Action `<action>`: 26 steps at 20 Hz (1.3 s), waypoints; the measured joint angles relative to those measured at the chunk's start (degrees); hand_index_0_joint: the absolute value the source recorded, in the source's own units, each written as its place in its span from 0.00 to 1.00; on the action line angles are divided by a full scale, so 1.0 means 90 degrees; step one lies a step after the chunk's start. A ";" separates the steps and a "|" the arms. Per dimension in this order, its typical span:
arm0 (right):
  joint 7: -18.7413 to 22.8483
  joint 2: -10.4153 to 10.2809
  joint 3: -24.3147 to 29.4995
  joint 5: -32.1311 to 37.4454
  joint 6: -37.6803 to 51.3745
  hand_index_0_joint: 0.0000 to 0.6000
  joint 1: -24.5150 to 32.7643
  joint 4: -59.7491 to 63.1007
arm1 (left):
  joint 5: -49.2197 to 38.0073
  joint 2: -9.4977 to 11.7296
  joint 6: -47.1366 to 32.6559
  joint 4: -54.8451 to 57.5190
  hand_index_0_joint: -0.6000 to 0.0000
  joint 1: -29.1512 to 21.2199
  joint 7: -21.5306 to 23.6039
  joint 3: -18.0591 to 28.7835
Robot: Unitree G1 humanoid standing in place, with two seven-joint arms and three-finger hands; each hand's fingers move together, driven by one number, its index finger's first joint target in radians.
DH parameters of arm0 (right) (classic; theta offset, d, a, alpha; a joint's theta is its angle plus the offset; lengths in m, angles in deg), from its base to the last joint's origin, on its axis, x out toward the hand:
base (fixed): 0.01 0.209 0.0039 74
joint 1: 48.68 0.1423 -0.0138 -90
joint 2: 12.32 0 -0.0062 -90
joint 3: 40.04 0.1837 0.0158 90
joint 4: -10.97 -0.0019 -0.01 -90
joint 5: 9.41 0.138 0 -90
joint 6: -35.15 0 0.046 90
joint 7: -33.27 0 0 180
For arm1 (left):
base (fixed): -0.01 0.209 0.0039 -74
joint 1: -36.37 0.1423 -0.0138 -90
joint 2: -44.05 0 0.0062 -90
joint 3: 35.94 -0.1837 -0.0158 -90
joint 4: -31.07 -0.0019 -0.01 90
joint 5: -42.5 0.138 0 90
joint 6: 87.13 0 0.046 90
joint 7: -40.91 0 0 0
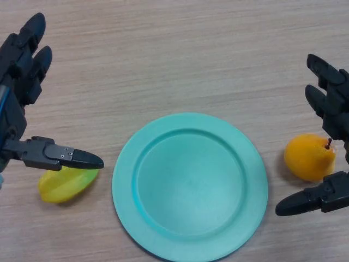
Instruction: Pick up the yellow pear and place it on the plate
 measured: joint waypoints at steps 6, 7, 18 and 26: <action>0.0000 0.0016 0.0003 -0.0001 0.0060 0.00 0.0082 0.0050 | 0.0025 0.0000 0.0000 -0.0006 1.00 0.0000 0.0000 -0.0005; 0.0001 0.0023 0.0013 0.0001 0.0063 0.00 0.0123 0.0062 | 0.0025 0.0000 0.0000 -0.0006 1.00 0.0000 0.0000 -0.0005; -0.0236 0.0260 0.0679 -0.0034 0.2558 0.00 0.0126 0.2780 | -0.0009 -0.0006 -0.0003 0.0081 1.00 0.0109 0.0004 -0.0004; 0.0713 0.0669 0.0512 -0.0955 0.5578 0.00 0.0941 0.6431 | -0.0219 -0.0046 -0.0040 0.0194 1.00 0.0181 0.0192 0.0010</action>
